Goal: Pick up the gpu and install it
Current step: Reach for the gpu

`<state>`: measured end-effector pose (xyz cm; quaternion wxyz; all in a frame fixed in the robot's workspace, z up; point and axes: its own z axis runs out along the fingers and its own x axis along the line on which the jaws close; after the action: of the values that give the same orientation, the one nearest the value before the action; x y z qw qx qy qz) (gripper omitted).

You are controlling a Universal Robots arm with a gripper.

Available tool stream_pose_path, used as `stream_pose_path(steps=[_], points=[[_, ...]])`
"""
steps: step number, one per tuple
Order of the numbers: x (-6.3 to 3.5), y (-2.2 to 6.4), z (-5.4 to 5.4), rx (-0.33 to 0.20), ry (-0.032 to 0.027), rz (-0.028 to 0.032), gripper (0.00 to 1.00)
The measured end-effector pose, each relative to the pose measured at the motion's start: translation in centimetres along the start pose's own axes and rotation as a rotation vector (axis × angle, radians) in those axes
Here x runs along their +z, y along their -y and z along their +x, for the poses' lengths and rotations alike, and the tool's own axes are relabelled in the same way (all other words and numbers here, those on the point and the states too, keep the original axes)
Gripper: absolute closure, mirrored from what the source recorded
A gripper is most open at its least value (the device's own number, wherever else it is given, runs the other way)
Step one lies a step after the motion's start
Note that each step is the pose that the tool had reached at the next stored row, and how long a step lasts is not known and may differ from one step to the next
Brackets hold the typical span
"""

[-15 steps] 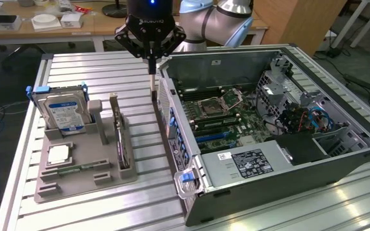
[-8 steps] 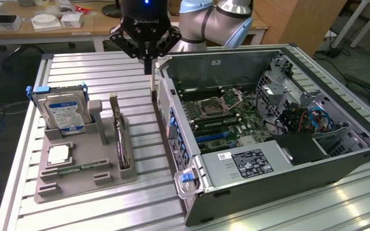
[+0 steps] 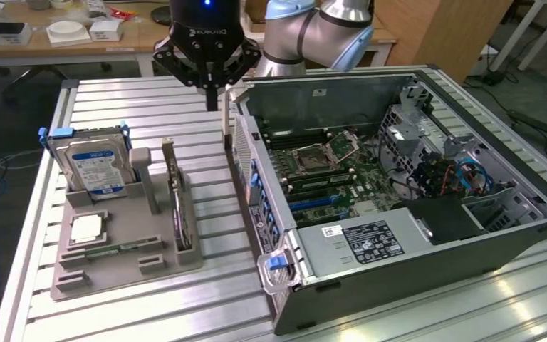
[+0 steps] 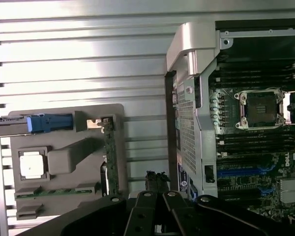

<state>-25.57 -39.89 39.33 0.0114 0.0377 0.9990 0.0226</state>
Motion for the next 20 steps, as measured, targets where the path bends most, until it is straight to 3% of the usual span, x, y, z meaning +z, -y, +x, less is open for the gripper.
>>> stream_pose_path(steps=[20], points=[[-0.05, 0.13, 1.8, 0.0, -0.0003, 0.0001, 0.9]])
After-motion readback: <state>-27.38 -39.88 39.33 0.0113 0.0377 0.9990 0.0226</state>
